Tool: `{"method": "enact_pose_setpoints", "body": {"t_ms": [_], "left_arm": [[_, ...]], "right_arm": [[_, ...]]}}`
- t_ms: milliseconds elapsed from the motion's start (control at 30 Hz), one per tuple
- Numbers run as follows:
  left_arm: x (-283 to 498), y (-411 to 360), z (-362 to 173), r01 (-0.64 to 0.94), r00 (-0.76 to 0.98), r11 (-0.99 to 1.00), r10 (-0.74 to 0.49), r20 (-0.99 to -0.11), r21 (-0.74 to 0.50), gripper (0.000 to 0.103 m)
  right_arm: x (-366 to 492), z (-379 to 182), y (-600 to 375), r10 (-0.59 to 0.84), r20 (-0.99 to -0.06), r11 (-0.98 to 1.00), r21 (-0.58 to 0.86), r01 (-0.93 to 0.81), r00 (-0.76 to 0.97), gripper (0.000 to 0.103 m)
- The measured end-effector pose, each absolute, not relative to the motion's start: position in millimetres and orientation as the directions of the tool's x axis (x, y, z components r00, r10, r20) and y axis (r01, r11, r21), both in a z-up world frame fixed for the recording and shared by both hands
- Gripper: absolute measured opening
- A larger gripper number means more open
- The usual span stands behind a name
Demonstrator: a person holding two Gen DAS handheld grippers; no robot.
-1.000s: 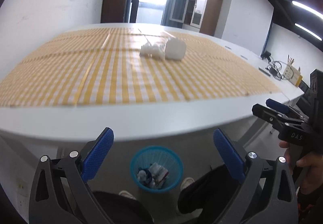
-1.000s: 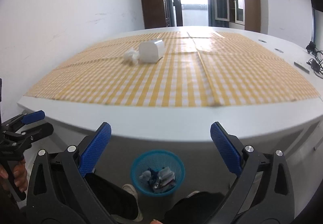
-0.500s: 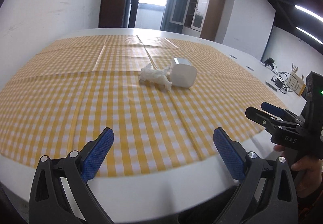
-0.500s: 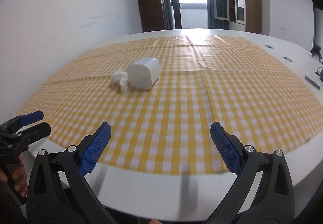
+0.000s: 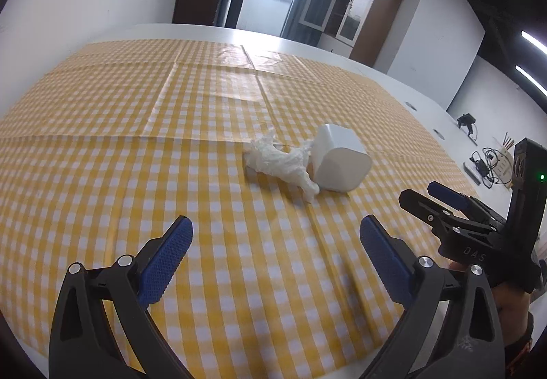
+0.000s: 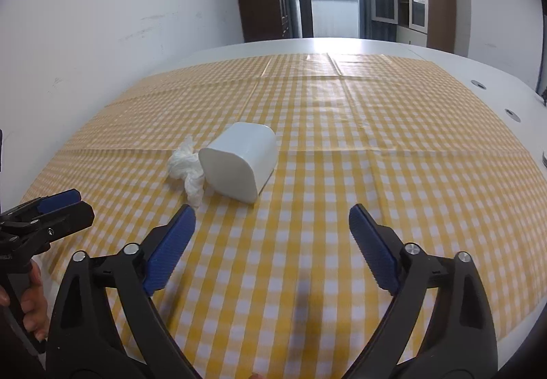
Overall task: Collect trash
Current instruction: 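Grasp the white box with the right tool while the left grasps the tissue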
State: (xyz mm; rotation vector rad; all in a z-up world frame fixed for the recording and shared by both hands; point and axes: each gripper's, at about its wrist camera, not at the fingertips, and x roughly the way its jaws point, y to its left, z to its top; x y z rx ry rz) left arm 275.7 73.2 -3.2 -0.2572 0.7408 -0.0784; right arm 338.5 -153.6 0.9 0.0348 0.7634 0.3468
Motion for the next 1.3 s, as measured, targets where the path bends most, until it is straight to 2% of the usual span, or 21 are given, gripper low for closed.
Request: {"method": "enact_pose_setpoints", "body": {"t_ms": [267, 400, 500, 567, 667, 767, 833, 867, 900, 1000, 1167, 1300], "left_arm": [[329, 70, -10, -0.014, 0.688, 0.984, -0.121, -0.715, -0.180, 0.094], [354, 71, -15, -0.014, 0.658, 0.985, -0.118, -0.743, -0.170, 0.093], [369, 72, -20, -0.016, 0.635, 0.986, -0.116, -0.763, -0.163, 0.090], [377, 72, -25, -0.018, 0.620, 0.986, -0.121, -0.775, -0.168, 0.087], [387, 68, -29, -0.002, 0.601, 0.983, -0.147, -0.786, -0.185, 0.083], [392, 56, -34, 0.055, 0.590, 0.985, -0.162, -0.791, -0.161, 0.075], [395, 49, -41, 0.074, 0.569, 0.987, -0.161, -0.806, -0.145, 0.057], [396, 49, -44, 0.074, 0.562, 0.986, -0.164, -0.811, -0.148, 0.040], [396, 50, -46, 0.076, 0.549, 0.985, -0.170, -0.818, -0.153, 0.029], [388, 54, -47, 0.077, 0.555, 0.982, -0.187, -0.811, -0.173, 0.016], [358, 62, -33, 0.062, 0.610, 0.976, -0.201, -0.767, -0.207, 0.012], [317, 75, -12, 0.042, 0.667, 0.957, -0.241, -0.705, -0.287, 0.012]], "right_arm": [[389, -11, -139, 0.358, -0.721, 0.930, 0.220, -0.293, 0.593, 0.055], [410, -20, -129, 0.355, -0.755, 0.930, 0.224, -0.291, 0.551, 0.045], [421, -27, -124, 0.352, -0.776, 0.931, 0.233, -0.280, 0.523, 0.032], [426, -32, -123, 0.364, -0.784, 0.927, 0.254, -0.274, 0.503, 0.015], [431, -36, -121, 0.356, -0.792, 0.930, 0.246, -0.274, 0.496, 0.005], [428, -34, -121, 0.372, -0.781, 0.922, 0.250, -0.295, 0.501, 0.002], [424, -31, -124, 0.365, -0.772, 0.925, 0.240, -0.293, 0.520, 0.002], [421, -29, -125, 0.364, -0.767, 0.926, 0.237, -0.294, 0.528, 0.002], [419, -27, -131, 0.364, -0.763, 0.927, 0.238, -0.291, 0.534, 0.002], [409, -22, -140, 0.368, -0.752, 0.927, 0.252, -0.278, 0.547, 0.002], [383, -7, -149, 0.363, -0.727, 0.929, 0.231, -0.291, 0.582, 0.002], [356, 5, -155, 0.354, -0.702, 0.931, 0.205, -0.301, 0.618, 0.002]]}}
